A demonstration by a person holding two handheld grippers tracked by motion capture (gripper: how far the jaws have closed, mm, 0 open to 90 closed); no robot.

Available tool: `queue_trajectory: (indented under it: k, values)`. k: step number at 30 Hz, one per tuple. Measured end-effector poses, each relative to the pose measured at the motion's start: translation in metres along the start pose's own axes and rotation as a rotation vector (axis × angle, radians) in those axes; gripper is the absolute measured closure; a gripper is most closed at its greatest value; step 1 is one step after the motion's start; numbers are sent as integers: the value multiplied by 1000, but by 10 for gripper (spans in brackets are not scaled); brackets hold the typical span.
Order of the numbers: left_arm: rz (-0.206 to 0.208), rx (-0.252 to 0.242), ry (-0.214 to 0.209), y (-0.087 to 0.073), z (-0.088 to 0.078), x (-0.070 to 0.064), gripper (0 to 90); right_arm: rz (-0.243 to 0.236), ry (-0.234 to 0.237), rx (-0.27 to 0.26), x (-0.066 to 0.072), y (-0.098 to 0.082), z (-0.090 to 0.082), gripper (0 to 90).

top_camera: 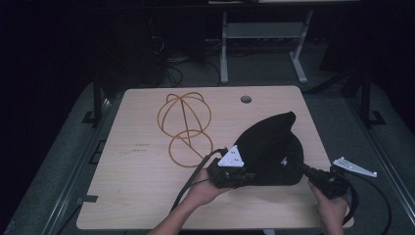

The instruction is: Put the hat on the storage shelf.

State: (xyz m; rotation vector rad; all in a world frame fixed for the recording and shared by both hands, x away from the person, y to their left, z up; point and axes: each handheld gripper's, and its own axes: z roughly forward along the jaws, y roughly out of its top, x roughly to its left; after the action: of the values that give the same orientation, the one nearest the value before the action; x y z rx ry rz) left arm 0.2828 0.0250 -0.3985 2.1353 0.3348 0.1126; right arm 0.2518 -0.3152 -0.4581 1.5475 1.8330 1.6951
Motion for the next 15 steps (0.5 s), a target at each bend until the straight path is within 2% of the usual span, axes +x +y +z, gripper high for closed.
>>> queue_trajectory:
  k: [3, 8, 15]
  values:
    - [-3, 0, 5, -1, -1, 0, 760, 3, 3, -13, 1, 1, -2, 877]
    - [-2, 4, 22, -4, -6, 1, 723, 14, 35, -67, 3, 8, -7, 878]
    - [-3, 2, 37, -7, -11, 1, 711, -9, 76, -116, 13, 23, -16, 878]
